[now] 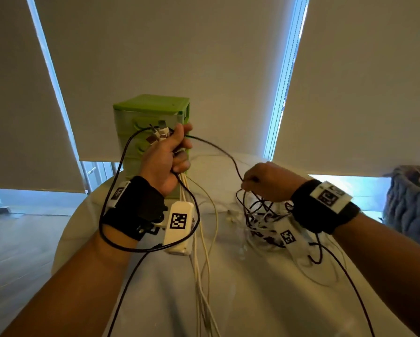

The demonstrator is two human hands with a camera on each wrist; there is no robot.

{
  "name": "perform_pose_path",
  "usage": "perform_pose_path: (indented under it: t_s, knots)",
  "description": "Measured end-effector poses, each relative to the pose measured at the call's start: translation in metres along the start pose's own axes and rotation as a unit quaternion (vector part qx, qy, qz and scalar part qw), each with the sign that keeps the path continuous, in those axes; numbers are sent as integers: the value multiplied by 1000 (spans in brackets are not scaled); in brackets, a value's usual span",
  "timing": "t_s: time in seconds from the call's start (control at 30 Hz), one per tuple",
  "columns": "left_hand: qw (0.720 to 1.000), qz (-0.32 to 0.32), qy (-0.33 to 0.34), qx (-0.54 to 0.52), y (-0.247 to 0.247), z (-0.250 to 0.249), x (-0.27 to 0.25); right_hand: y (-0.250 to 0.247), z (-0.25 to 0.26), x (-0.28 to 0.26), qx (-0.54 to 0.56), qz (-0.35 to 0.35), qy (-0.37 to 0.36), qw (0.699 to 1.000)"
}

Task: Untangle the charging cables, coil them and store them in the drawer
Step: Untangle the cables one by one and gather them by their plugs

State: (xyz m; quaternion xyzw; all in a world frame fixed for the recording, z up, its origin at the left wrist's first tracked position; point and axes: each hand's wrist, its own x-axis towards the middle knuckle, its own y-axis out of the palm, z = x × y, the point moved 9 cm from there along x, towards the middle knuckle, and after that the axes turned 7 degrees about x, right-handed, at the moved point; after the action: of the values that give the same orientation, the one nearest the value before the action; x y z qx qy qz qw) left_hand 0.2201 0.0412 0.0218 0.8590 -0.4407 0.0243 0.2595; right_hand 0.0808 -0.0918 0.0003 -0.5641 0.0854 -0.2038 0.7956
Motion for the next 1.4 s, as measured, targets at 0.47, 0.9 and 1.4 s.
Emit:
perform_pose_path:
  t_s: [0.47, 0.9, 1.4]
  knots:
    - [920, 1, -113, 376, 39, 75, -21, 2, 8, -31, 155, -34, -8, 987]
    - [974, -154, -53, 156, -13, 10, 5, -32, -105, -50, 67, -124, 84, 986]
    - [915, 188, 10, 357, 94, 11, -50, -65, 92, -93, -3, -133, -186, 973]
